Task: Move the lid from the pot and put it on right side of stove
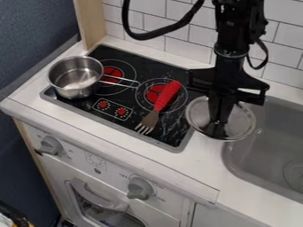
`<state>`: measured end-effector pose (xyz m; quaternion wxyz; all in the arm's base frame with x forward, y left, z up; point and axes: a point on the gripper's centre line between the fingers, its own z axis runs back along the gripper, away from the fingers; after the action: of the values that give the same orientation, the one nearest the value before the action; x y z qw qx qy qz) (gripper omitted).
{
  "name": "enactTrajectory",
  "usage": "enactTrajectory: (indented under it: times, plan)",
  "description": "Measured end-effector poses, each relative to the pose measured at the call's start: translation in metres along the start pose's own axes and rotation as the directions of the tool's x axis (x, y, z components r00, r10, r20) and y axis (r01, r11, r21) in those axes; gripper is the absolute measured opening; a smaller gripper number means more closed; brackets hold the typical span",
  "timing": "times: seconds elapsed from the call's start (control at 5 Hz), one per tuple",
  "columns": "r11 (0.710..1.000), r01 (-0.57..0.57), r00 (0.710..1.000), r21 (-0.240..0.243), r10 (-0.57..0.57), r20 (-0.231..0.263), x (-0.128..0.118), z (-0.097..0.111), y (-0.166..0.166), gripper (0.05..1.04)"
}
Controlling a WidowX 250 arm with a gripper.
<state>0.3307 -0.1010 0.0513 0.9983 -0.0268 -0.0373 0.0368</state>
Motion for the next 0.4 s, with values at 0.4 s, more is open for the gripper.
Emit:
enactTrajectory:
  times: [0.4]
  plan:
    - [1.0,0.012,1.0,0.026,-0.012,-0.023,-0.0025,-0.0209,0.0043,0.055]
